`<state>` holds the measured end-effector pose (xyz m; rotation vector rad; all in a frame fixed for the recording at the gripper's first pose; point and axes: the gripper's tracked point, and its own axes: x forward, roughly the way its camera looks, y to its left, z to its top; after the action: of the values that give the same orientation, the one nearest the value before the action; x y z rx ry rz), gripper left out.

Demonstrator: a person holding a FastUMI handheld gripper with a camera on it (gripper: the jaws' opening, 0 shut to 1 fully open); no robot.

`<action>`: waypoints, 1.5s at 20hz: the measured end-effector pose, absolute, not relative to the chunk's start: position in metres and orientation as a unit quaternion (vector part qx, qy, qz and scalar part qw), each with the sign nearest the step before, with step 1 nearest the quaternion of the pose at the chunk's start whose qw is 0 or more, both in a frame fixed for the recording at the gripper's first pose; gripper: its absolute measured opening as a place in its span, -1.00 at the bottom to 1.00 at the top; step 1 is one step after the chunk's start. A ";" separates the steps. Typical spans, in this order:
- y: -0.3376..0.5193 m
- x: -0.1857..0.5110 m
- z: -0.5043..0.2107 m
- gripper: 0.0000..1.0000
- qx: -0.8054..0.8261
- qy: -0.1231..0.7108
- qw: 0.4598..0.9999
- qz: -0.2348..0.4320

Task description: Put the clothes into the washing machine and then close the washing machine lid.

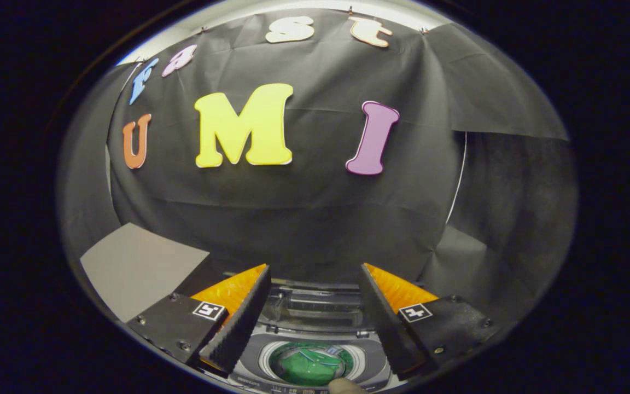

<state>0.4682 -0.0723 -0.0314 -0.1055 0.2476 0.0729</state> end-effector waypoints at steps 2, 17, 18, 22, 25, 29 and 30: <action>-0.073 0.487 -0.029 1.00 -0.046 0.127 0.990 0.034; -0.068 0.587 -0.116 1.00 -0.032 0.204 0.978 0.024; -0.066 0.587 -0.122 1.00 -0.033 0.210 0.977 0.025; -0.065 0.589 -0.123 1.00 -0.026 0.180 0.983 0.032; -0.066 0.586 -0.123 1.00 -0.031 0.164 0.986 0.028; -0.065 0.576 -0.122 1.00 -0.038 0.138 0.990 0.017; -0.066 0.572 -0.123 1.00 -0.035 0.133 0.990 0.013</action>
<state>0.5718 -0.0663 -0.1226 -0.0706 0.2661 0.0258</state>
